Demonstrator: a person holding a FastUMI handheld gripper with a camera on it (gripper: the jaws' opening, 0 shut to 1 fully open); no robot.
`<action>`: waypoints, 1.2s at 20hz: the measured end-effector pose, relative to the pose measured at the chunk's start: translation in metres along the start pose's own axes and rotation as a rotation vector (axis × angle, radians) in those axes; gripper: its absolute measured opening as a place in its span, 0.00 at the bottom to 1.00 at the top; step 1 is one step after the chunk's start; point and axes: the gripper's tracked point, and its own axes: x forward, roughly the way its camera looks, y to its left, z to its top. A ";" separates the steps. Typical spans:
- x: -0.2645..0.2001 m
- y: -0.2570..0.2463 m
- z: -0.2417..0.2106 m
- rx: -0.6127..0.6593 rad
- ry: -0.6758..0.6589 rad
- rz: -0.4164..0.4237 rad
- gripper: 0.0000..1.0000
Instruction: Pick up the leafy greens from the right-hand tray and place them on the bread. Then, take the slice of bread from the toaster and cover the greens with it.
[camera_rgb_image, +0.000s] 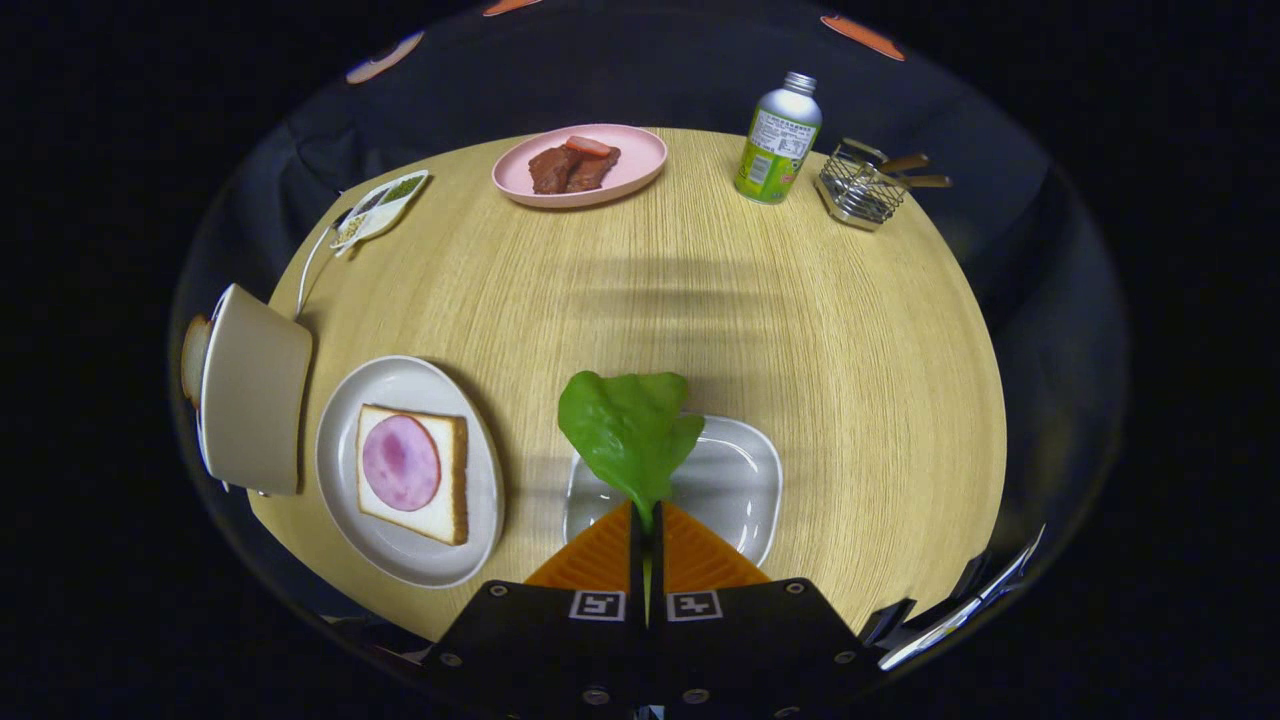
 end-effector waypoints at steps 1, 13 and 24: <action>-0.005 0.006 0.003 -0.001 -0.010 0.001 0.01; -0.031 0.112 0.019 -0.081 -0.037 0.075 0.01; -0.014 0.166 0.004 -0.125 0.012 0.100 0.01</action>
